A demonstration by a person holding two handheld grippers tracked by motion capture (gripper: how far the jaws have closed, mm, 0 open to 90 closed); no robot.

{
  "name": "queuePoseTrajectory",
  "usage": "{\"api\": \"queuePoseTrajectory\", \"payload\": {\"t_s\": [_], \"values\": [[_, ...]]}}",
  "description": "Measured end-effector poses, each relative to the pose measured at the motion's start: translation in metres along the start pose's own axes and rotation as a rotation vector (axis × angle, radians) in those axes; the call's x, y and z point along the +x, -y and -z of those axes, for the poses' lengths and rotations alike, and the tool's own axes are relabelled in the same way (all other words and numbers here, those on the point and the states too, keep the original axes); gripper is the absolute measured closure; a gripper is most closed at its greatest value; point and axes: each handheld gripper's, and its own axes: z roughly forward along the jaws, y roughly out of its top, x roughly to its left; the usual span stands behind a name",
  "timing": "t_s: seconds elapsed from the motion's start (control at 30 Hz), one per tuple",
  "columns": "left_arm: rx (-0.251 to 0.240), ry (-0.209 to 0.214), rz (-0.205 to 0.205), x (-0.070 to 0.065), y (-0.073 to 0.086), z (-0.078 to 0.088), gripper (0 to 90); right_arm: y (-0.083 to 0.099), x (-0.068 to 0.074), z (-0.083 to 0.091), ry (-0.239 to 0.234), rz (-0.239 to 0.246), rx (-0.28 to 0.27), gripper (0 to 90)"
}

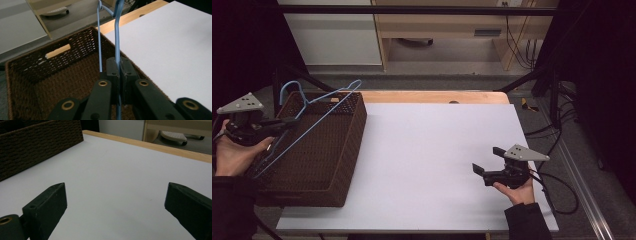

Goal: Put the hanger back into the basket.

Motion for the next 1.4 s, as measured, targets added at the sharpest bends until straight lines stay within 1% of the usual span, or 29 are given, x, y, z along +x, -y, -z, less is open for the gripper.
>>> {"api": "queuePoseTrajectory", "payload": {"t_s": [0.1, 0.33, 0.47, 0.5, 0.53, 0.6, 0.63, 0.73, 0.9, 1.0, 1.07, 1.1, 1.17, 1.23, 1.27, 1.33, 1.37, 1.4], "values": [[0.016, -0.006, 0.002, 0.006, 0.006, 0.0, 87.2, 0.0, 0.0, -0.001, 0.001, 0.002, 0.001, 4.6], [0.042, -0.02, 0.004, 0.014, 0.017, -0.008, 87.2, 0.0, 0.0, -0.001, 0.001, 0.003, 0.002, 4.5], [0.064, -0.025, 0.001, 0.017, 0.023, -0.015, 87.3, 0.0, 0.0, -0.001, 0.001, 0.002, 0.003, 4.5], [0.073, -0.026, -0.009, 0.018, 0.024, -0.017, 87.3, 0.0, 0.0, -0.001, 0.001, 0.004, 0.002, 4.5], [0.076, -0.026, -0.004, 0.018, 0.026, -0.02, 87.2, 0.0, 0.001, -0.001, 0.0, -0.001, 0.005, 4.5], [0.084, -0.022, -0.006, 0.017, 0.029, -0.025, 87.2, 0.001, 0.0, -0.002, 0.001, 0.003, 0.005, 4.5], [0.091, -0.024, -0.013, 0.018, 0.031, -0.027, 87.3, 0.001, 0.0, -0.002, 0.001, 0.003, 0.005, 4.5], [0.106, -0.025, -0.012, 0.018, 0.037, -0.035, 87.2, 0.001, 0.0, -0.002, 0.001, 0.003, 0.005, 4.5], [0.115, -0.017, -0.001, 0.015, 0.049, -0.048, 87.2, 0.001, 0.001, -0.002, -0.001, 0.005, 0.011, 4.5], [0.13, -0.016, 0.0, 0.014, 0.056, -0.055, 87.2, 0.001, 0.001, -0.002, 0.0, 0.004, 0.009, 4.5], [0.148, -0.023, -0.003, 0.012, 0.06, -0.06, 87.2, 0.001, 0.001, -0.002, 0.0, 0.005, 0.007, 4.5], [0.165, -0.03, -0.013, 0.011, 0.063, -0.063, 87.1, 0.001, 0.001, -0.002, 0.001, 0.004, 0.009, 4.5], [0.196, -0.039, -0.015, 0.009, 0.068, -0.069, 87.1, 0.001, 0.001, -0.002, 0.0, 0.004, 0.01, 4.5], [0.222, -0.056, -0.018, 0.009, 0.072, -0.073, 86.8, 0.001, 0.001, -0.002, -0.001, 0.005, 0.01, 4.4], [0.235, -0.058, -0.017, 0.009, 0.074, -0.074, 86.7, 0.001, 0.001, -0.002, -0.001, 0.006, 0.009, 4.4], [0.242, -0.056, -0.011, 0.01, 0.078, -0.075, 86.4, 0.001, 0.001, -0.002, 0.002, 0.003, 0.006, 4.4], [0.244, -0.045, -0.001, 0.01, 0.08, -0.075, 85.1, 0.0, 0.0, -0.001, 0.001, 0.004, 0.004, 4.5], [0.248, -0.038, -0.005, 0.01, 0.081, -0.074, 82.0, 0.0, 0.0, -0.001, 0.003, 0.004, 0.002, 4.5]]}}
